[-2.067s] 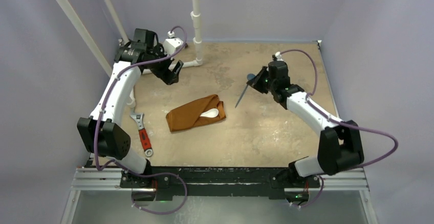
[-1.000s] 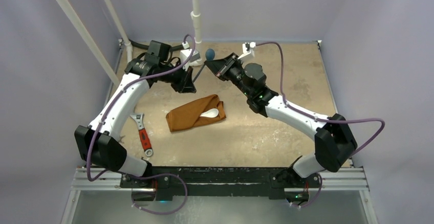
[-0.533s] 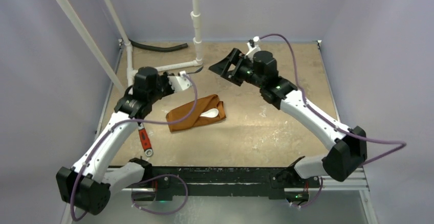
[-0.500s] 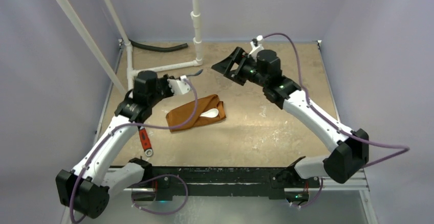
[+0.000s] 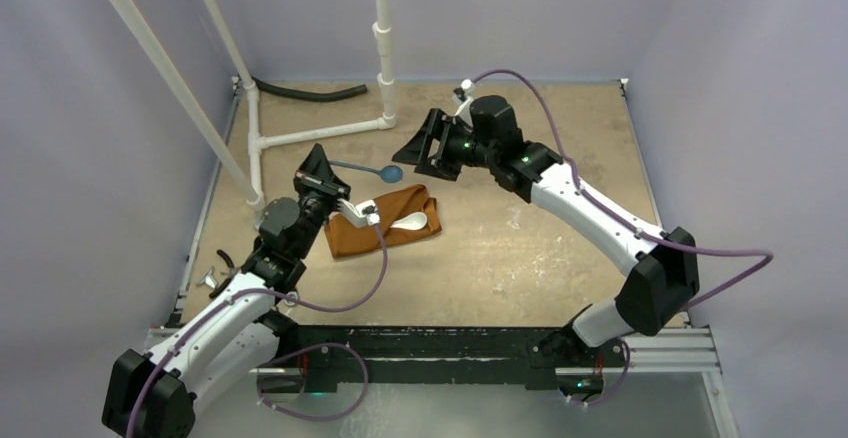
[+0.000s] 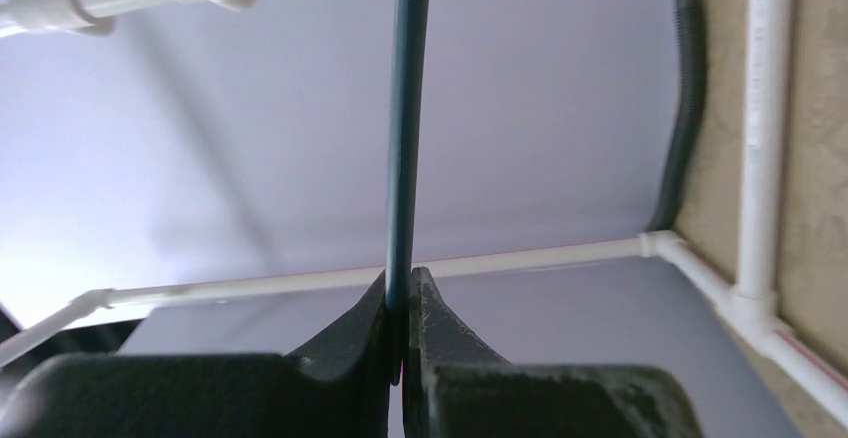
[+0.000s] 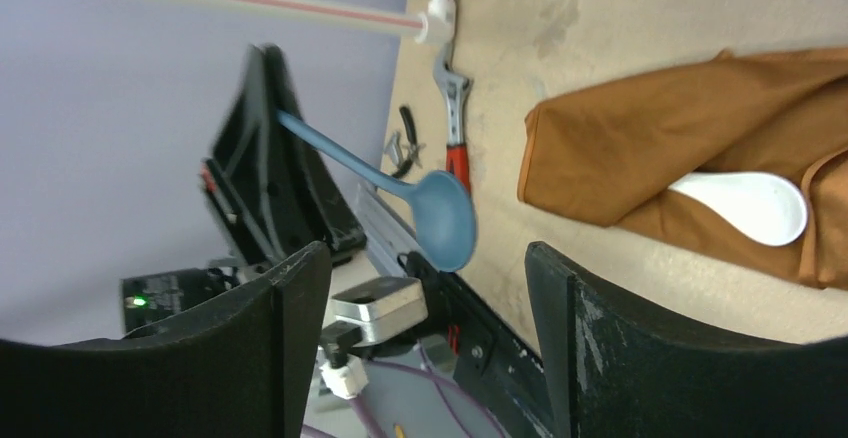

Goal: Fold the napkin into a case and place the utensils inside
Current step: Pass from the left arm to the right, then insert the spoon into the folded napkin.

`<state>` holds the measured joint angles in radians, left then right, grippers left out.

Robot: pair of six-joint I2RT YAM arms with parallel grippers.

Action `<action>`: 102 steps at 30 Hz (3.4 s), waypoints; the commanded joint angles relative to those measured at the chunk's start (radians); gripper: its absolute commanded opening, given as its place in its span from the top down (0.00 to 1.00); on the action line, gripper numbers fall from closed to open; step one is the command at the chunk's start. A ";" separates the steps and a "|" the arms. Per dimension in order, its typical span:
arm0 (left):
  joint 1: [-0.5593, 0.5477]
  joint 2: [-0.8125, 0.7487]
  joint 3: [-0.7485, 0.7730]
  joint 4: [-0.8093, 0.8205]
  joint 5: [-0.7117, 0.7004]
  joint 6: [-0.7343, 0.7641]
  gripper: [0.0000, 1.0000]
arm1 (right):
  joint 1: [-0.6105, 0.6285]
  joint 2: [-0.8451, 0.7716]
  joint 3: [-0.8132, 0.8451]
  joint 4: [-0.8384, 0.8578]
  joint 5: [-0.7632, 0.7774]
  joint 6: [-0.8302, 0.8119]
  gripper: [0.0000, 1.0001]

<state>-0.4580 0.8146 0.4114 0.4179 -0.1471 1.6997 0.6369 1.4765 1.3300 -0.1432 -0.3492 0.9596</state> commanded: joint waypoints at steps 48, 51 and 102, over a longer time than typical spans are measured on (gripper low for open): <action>-0.065 0.096 0.481 -0.942 -0.046 -0.871 0.05 | -0.203 -0.028 -0.204 -0.016 0.040 -0.251 1.00; -0.062 0.188 0.536 -1.067 -0.019 -1.084 0.04 | -0.256 -0.067 -0.264 -0.051 0.052 -0.303 1.00; 0.327 0.823 0.594 -1.087 0.275 -1.390 0.45 | -0.195 -0.091 -0.392 -0.129 0.177 -0.437 1.00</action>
<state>-0.1356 1.6444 1.0183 -0.7124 0.1257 0.2813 0.4282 1.3834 0.8646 -0.2947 -0.1986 0.5030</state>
